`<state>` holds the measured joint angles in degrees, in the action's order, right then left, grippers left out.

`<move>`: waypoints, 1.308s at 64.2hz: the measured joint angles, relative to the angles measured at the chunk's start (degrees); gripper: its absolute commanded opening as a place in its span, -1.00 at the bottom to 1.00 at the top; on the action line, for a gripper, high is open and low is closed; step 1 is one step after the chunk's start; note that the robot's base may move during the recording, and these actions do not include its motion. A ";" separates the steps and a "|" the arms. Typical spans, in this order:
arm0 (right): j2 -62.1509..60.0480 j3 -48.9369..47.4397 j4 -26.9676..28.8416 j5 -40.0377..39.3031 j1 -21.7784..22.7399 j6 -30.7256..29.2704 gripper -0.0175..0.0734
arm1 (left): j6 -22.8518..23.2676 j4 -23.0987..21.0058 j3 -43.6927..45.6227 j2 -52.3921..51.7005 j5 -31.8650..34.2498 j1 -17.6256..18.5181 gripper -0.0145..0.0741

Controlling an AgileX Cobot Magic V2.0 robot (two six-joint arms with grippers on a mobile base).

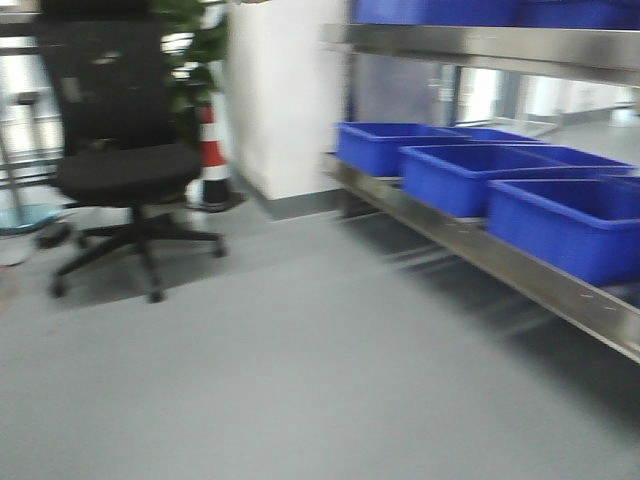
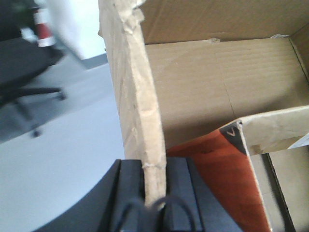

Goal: Stack two boxes on right shelf middle
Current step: 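Carry the boxes with both grippers toward the steel shelf with blue bins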

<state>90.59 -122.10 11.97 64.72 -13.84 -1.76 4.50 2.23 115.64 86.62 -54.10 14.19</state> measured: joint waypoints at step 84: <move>0.00 0.00 0.00 0.00 0.00 0.11 -0.95 | 0.00 0.59 0.00 0.00 0.26 0.00 -0.92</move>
<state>90.59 -122.10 11.97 64.72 -13.84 -1.65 4.50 2.82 115.64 86.62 -53.84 14.19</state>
